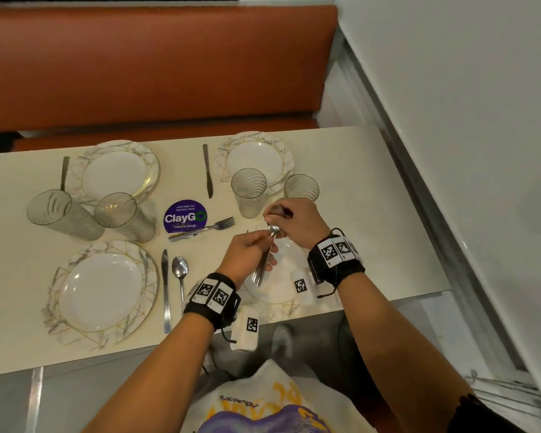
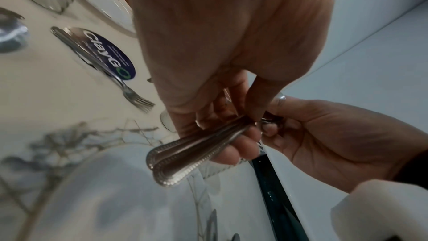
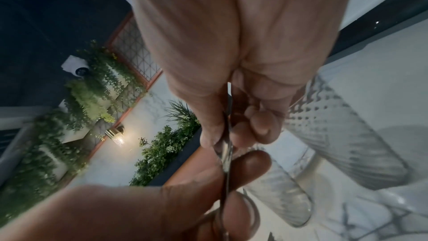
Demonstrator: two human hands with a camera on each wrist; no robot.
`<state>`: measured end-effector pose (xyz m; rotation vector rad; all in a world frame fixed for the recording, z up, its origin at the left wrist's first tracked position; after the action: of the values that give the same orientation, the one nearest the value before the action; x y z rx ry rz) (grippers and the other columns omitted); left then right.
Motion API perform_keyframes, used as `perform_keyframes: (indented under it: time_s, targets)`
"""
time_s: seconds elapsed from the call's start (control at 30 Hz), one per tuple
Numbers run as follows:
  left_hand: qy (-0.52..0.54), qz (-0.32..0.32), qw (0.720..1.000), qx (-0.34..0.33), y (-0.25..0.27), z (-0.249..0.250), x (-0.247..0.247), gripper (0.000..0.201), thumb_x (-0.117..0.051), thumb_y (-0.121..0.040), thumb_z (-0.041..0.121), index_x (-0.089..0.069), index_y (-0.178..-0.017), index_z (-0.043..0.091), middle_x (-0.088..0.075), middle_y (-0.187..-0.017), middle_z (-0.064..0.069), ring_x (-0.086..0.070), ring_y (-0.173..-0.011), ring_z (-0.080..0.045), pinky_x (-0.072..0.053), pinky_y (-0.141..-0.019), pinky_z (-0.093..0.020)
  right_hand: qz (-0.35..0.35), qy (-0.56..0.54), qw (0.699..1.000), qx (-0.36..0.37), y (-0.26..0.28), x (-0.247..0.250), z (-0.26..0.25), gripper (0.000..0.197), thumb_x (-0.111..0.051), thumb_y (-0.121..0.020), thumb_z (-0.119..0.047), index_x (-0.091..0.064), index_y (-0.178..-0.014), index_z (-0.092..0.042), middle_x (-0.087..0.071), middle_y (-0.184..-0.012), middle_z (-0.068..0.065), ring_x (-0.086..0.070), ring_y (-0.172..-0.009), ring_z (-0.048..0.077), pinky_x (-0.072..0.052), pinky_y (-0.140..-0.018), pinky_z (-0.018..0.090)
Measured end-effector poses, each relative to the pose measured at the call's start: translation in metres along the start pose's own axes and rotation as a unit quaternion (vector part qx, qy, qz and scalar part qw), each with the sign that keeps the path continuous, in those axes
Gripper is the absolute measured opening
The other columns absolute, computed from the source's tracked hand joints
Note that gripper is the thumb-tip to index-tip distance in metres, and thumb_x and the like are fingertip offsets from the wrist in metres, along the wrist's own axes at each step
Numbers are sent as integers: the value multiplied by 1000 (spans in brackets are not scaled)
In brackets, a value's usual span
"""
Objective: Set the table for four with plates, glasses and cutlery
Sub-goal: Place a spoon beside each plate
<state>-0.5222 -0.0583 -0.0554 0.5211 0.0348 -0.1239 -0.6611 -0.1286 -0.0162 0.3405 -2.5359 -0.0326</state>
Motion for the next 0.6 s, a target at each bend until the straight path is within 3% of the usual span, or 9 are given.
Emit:
perform_keyframes:
  time_s: [0.1,0.2,0.27,0.37,0.47,0.6]
  targets:
    - [-6,-22,1000,-7,15,0,35,23,-58,-105,9,-70,-124,8,-71,-90,-10,-67,-64,-17,-59,-64,-33,-1,-10,1000,-17,-2,-28,-22,9,-74,-87,-16,-77,-92,-10,-72,-78,0,-63,-62,3,-54,-61,26]
    - [-25,-28,999,-14,27,-4,78,21,-61,-104,13,-73,-121,10,-71,-85,-6,-66,-62,-16,-52,-53,-24,1,-1,1000,-18,-6,-56,-52,9,-73,-87,-16,-78,-95,-14,-71,-80,-7,-63,-64,1,-50,-61,19]
    - [-33,-29,999,-21,36,-4,106,20,-63,-103,15,-75,-119,11,-69,-79,-4,-65,-58,-14,-47,-49,-21,11,-22,999,-21,-9,-69,-71,12,-72,-88,-11,-78,-99,-13,-72,-81,-2,-63,-57,6,-49,-53,17]
    - [-17,-3,999,-49,44,10,149,19,-74,-96,15,-78,-114,9,-73,-82,-5,-64,-64,-17,-51,-55,-23,67,-73,995,-27,-13,-78,-94,12,-71,-89,-7,-77,-99,-11,-73,-79,7,-65,-56,15,-53,-49,25]
    - [3,81,992,-101,44,45,195,27,-85,-85,17,-80,-110,13,-80,-90,-8,-71,-73,-20,-56,-66,-29,123,-178,974,-62,-12,-85,-101,15,-69,-90,0,-73,-105,-5,-73,-79,15,-70,-57,26,-59,-53,34]
    - [9,137,975,-173,32,98,225,42,-86,-83,13,-70,-121,20,-80,-91,-6,-79,-80,-17,-64,-70,-28,76,-216,970,-78,-10,-112,-106,17,-68,-91,3,-71,-108,4,-71,-92,17,-73,-64,35,-63,-61,42]
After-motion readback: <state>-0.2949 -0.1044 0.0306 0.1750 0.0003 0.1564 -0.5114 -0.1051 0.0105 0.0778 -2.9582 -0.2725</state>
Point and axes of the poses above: each hand's wrist, its own y-axis away from the middle knuckle, its own x-axis out of the back of the hand, z = x × y, the point moved 5 cm from there along -y, towards the middle knuckle
